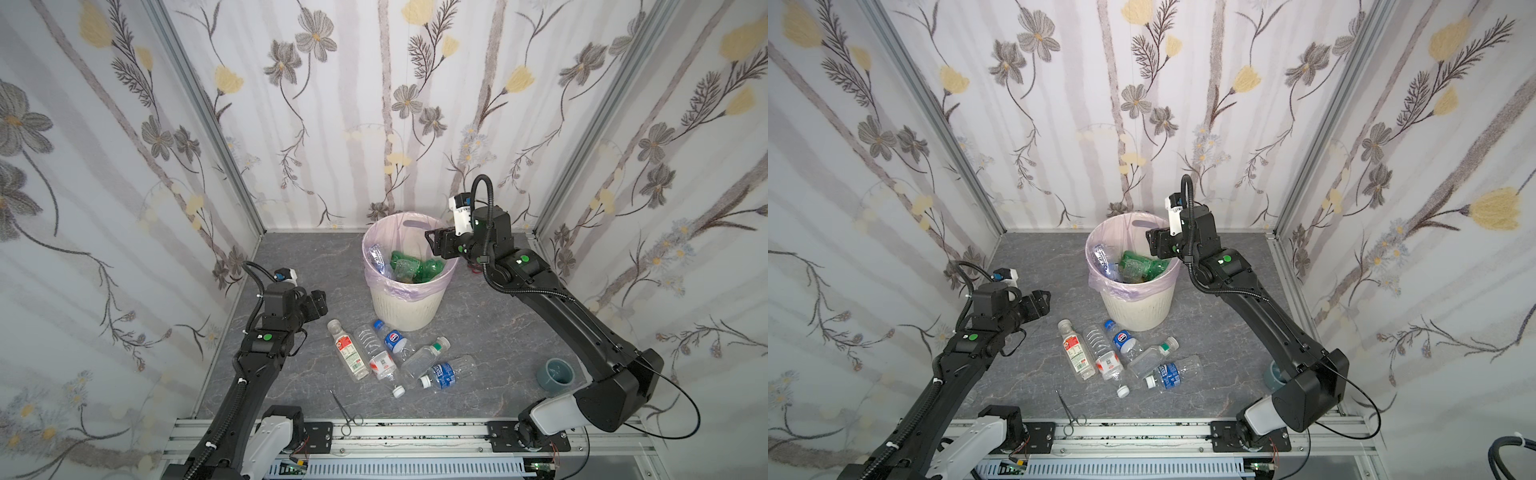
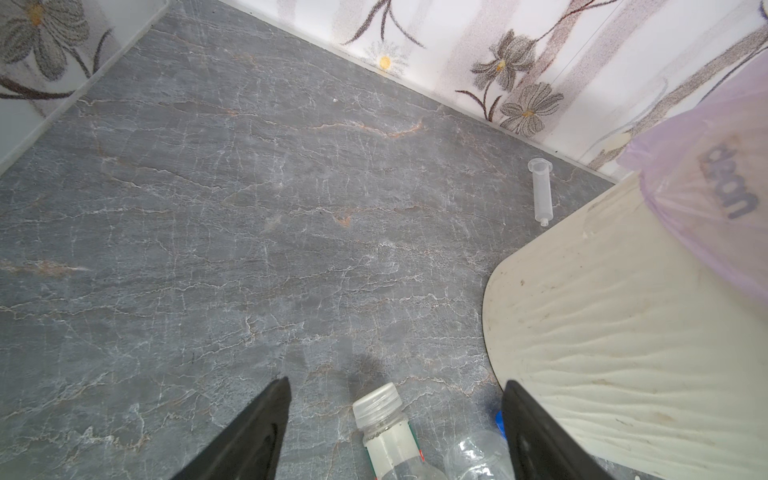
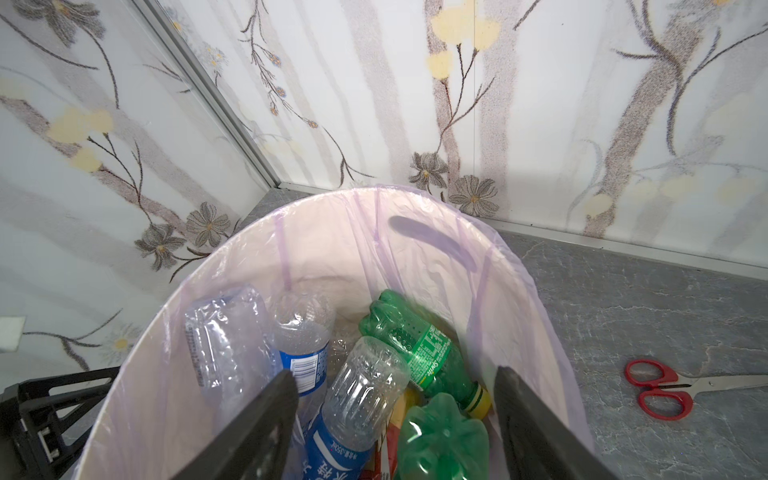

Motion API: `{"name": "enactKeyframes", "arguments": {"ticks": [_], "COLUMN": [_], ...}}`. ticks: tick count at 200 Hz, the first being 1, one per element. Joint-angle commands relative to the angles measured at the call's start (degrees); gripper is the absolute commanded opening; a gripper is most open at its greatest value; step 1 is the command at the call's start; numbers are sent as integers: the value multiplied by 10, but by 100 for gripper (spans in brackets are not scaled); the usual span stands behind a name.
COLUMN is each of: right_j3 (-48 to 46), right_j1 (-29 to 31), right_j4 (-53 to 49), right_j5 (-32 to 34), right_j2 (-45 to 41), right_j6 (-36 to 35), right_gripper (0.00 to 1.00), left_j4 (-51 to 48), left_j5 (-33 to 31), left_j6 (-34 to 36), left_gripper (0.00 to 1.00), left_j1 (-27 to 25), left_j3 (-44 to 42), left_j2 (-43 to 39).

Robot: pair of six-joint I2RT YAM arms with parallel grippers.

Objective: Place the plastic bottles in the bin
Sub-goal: 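Open the right gripper to drop the green bottle into the bin, then draw the right gripper back while the left gripper reaches to the red-labelled bottle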

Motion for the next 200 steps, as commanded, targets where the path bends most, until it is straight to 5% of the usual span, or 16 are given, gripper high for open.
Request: {"name": "enactKeyframes", "arguments": {"ticks": [1,82,134,200], "right_j3": [-44,-223,-340,-413], "right_j1": [1,-16,-72,-117], "right_j4": [67,90,60,64], "right_j5": [18,112,113,101], "right_j2": [-48,-237,-349,-377], "right_j6": [-4,-4,25,34], "right_gripper": [77,83,86,90], "left_j4": [17,16,14,2], "left_j5": [-3,4,22,-16], "left_j6": [-3,-4,-33,-124], "left_gripper": [81,81,79,79], "left_j1": [0,1,-6,-85], "left_j3": [-2,-2,-11,-43], "left_j2": [0,12,18,9]}}
